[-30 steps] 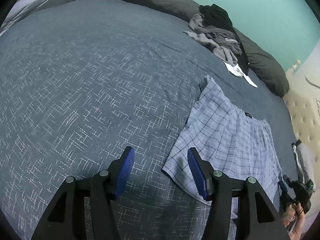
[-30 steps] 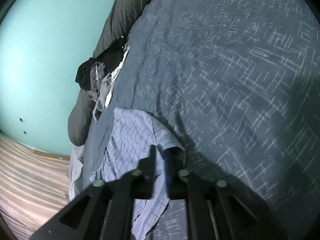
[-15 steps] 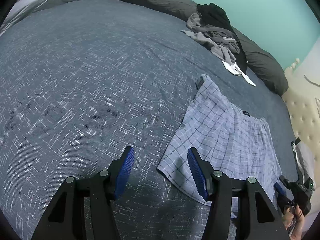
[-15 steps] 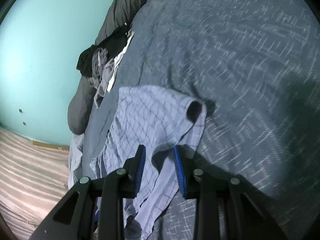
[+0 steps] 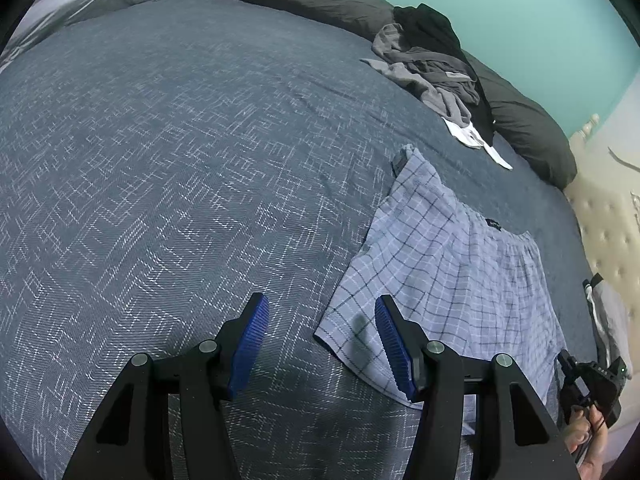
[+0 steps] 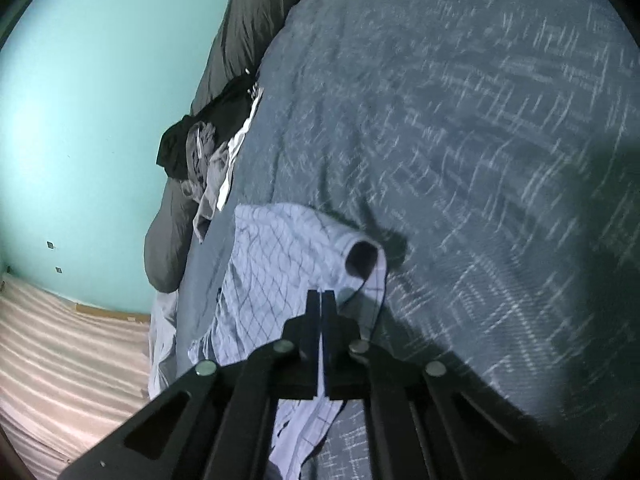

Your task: Fold clothes

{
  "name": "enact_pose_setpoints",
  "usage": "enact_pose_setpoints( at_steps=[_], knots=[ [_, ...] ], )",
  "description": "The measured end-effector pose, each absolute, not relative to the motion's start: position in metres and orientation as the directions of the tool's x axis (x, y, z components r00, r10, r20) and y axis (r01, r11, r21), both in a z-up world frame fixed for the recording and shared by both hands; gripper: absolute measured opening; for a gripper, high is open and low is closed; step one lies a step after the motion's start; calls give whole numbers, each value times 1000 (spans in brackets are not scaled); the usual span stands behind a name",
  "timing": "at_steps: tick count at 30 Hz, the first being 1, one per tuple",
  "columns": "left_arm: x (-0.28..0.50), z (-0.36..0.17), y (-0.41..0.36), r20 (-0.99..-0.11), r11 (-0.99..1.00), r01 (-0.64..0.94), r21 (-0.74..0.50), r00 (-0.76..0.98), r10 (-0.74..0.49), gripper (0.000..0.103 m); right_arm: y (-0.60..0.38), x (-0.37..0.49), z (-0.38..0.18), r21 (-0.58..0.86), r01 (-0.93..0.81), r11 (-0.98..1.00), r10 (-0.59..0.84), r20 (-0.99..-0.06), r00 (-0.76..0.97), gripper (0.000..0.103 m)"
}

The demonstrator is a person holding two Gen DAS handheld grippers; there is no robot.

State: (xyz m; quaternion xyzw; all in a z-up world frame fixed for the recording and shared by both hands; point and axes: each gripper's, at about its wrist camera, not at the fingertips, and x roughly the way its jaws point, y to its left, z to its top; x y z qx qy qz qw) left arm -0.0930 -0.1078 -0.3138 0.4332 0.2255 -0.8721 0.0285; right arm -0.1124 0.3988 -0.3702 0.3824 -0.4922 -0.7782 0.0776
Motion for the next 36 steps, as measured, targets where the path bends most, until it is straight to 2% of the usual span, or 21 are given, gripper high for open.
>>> enact_pose_setpoints(
  at_steps=[6, 11, 12, 13, 15, 23, 24, 28, 36],
  knots=[
    [-94, -314, -107, -769, -898, 243, -367, -623, 145, 60, 404, -109, -367, 814, -271, -513, -474, -533, -701, 0],
    [-94, -314, -106, -770, -899, 241, -366, -621, 147, 60, 399, -109, -374, 826, -316, -466, -514, -544, -664, 6],
    [-94, -314, -105, -770, -900, 239, -365, -621, 147, 60, 397, -109, -374, 829, -319, -460, -520, -542, -660, 12],
    [-95, -314, -105, -770, -900, 239, -365, -620, 148, 60, 396, -109, -374, 828, -320, -461, -521, -544, -657, 23],
    [-95, -314, -104, -771, -900, 238, -365, -620, 149, 60, 393, -109, -372, 825, -324, -464, -520, -550, -654, 27],
    [-95, -315, -99, -773, -903, 228, -363, -616, 155, 60, 387, -117, -374, 809, -336, -483, -496, -568, -657, 27],
    [-96, -316, -99, -773, -904, 228, -363, -615, 156, 60, 386, -119, -373, 804, -331, -494, -489, -572, -659, 27],
    [-95, -317, -102, -775, -903, 233, -361, -613, 151, 60, 383, -124, -371, 779, -314, -542, -459, -588, -667, 4],
    [-96, -316, -105, -773, -902, 235, -363, -616, 150, 60, 403, -114, -361, 785, -298, -543, -396, -553, -733, 0]
  ],
)
